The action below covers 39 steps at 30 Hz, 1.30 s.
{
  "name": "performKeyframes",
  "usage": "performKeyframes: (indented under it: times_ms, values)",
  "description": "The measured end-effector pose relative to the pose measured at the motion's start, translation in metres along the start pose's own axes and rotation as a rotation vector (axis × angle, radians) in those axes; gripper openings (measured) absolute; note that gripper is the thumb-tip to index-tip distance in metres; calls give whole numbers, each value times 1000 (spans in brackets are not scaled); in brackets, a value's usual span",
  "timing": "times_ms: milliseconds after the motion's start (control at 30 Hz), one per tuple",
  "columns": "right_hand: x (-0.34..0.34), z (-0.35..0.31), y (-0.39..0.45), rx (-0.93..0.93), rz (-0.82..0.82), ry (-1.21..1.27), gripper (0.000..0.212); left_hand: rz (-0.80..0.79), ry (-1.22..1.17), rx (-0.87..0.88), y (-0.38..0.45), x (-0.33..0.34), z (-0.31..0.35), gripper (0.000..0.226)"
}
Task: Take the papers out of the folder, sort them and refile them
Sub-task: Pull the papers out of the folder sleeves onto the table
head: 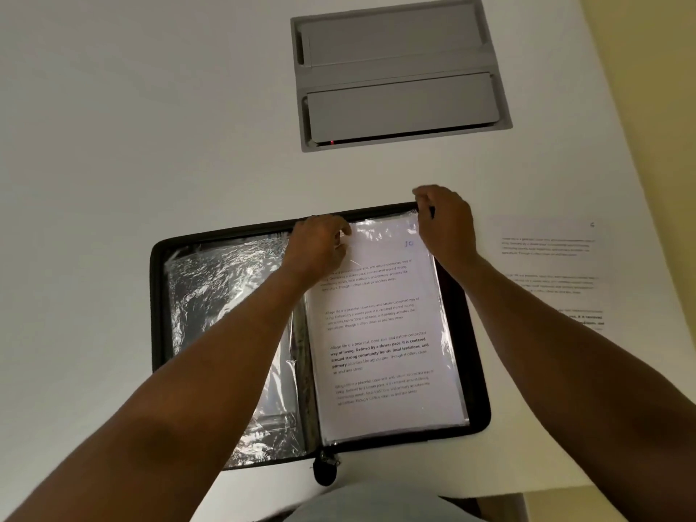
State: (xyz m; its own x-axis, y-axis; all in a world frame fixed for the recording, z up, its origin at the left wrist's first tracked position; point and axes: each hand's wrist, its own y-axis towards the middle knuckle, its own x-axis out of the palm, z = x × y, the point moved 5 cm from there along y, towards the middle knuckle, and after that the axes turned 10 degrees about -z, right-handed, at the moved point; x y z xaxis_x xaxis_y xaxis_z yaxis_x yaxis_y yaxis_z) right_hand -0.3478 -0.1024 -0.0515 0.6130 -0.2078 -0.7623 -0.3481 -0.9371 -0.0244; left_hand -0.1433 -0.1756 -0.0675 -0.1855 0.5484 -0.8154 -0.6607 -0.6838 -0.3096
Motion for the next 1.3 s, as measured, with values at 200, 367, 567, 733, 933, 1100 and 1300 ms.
performKeyframes:
  times_ms: [200, 367, 567, 733, 933, 1100, 1300]
  values:
    - [13, -50, 31, -144, -421, 67, 20, -78, -66, 21, -4, -5, 6, 9]
    - [41, -73, 41, -161, -785, -210, 21, -149, -161, 21, -8, -5, 5, 29]
    - [53, -66, 46, -57, -968, -519, 16, -141, -185, 4, -16, -8, 2, 23]
    - [52, -70, 43, -136, -986, -871, 43, -153, -187, 22, -22, -5, 3, 17]
    - [55, -70, 38, -114, -993, -970, 34, -119, -172, 55, -24, -3, 4, 17]
    - [63, -66, 35, -101, -1030, -889, 33, -123, -175, 64, -23, -1, 3, 16]
    - [47, -79, 61, -101, -1028, -758, 37, -61, -198, 60, -23, -6, 5, 26]
